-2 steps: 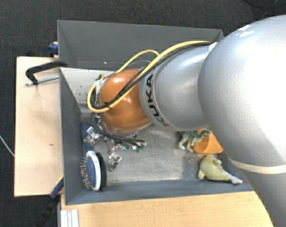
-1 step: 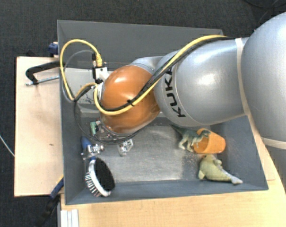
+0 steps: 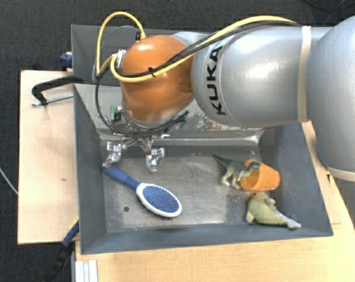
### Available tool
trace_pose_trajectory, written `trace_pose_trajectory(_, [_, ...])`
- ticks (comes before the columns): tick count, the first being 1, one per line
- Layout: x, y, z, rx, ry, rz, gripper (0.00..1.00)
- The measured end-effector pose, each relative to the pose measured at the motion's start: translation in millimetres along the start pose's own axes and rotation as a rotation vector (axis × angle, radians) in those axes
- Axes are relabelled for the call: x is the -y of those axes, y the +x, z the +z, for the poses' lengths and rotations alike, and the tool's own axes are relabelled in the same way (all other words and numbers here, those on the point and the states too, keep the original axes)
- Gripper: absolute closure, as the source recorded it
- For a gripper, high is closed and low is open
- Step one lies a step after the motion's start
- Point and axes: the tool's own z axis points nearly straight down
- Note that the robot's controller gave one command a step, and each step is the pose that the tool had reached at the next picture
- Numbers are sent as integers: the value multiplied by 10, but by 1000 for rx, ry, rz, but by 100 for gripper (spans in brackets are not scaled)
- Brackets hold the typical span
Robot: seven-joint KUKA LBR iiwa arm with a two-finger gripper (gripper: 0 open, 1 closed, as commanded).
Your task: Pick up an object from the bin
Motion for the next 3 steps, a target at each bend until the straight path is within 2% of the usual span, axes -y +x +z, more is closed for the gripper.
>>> trace_pose_trajectory(1, [-497,690,708,-12,-18,-45,0])
trace_pose_trajectory(2, [-449,651,653,-5,-4,-48,100])
trace_pose_trajectory(3, [-487,514,-831,-1,2,-43,100])
